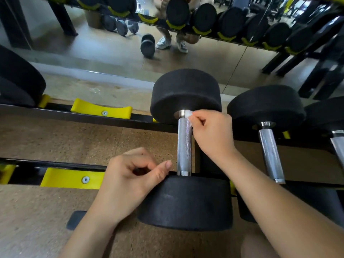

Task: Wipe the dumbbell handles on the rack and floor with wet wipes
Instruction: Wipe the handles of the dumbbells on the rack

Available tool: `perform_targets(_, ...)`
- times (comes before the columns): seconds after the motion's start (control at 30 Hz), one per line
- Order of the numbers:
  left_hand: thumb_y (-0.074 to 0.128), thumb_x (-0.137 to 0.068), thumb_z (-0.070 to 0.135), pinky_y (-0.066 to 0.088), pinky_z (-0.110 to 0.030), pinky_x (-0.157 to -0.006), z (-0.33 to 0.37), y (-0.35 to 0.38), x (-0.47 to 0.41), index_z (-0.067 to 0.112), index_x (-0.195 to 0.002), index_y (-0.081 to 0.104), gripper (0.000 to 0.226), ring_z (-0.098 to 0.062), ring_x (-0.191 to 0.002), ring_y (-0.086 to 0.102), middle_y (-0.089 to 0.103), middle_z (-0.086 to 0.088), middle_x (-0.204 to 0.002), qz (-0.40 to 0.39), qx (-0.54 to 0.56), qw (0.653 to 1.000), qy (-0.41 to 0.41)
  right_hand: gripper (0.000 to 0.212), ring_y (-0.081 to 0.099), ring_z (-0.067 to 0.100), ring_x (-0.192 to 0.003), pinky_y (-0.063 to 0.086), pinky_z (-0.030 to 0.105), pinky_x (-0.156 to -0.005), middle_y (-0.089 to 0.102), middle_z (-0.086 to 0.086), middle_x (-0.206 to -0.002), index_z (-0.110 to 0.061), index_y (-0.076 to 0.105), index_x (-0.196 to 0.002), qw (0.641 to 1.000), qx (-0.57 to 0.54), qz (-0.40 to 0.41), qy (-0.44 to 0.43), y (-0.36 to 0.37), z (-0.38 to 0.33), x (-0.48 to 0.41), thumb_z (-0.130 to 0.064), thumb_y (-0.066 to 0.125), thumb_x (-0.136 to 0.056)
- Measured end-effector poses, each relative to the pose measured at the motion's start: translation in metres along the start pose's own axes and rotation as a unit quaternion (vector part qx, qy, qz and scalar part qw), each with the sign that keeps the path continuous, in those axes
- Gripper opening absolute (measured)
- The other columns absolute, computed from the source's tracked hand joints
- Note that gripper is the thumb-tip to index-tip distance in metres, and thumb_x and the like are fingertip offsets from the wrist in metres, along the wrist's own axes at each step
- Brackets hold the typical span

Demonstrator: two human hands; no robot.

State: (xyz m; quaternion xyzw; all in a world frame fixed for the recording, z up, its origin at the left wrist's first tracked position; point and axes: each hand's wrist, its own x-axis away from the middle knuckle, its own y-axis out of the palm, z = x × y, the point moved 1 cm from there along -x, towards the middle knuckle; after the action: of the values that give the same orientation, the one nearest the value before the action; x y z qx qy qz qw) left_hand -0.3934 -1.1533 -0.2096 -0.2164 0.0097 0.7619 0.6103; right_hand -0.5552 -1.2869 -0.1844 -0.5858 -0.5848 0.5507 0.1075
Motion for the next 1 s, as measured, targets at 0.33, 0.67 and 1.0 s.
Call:
perform_targets(0.33, 0.059, -0.086, 0.043, 0.035, -0.027, -0.054, 0.009, 0.005, 0.005, 0.018, -0.053, 0.054, 0.041, -0.013, -0.058, 0.049, 0.048, 0.004, -0.059, 0.026, -0.115, 0.992, 0.04, 0.012, 0.064, 0.005, -0.066, 0.052, 0.026, -0.062, 0.068, -0.01, -0.068, -0.018, 0.076, -0.078, 0.982, -0.158, -0.05, 0.097, -0.011, 0.002, 0.009, -0.01, 0.07, -0.084)
perform_targets(0.67, 0.056, -0.087, 0.042, 0.034, -0.028, -0.054, 0.009, 0.007, 0.005, 0.015, -0.052, 0.05, 0.044, -0.013, -0.055, 0.045, 0.045, 0.001, -0.054, 0.032, -0.147, 0.988, 0.036, 0.009, 0.061, 0.004, -0.063, 0.051, 0.021, -0.061, 0.064, -0.01, -0.067, -0.019, 0.071, -0.074, 0.976, -0.152, -0.133, 0.087, -0.022, -0.001, 0.001, -0.016, 0.071, -0.084)
perform_targets(1.0, 0.055, -0.085, 0.044, 0.035, -0.034, -0.056, 0.007, 0.013, 0.005, 0.011, -0.052, 0.047, 0.047, -0.017, -0.056, 0.044, 0.045, -0.002, -0.054, 0.045, -0.137, 0.989, 0.018, 0.025, 0.066, 0.021, -0.061, 0.054, 0.032, -0.061, 0.064, 0.001, -0.062, -0.025, 0.06, -0.067, 0.959, -0.196, -0.152, 0.136, -0.017, 0.01, 0.009, -0.008, 0.071, -0.082)
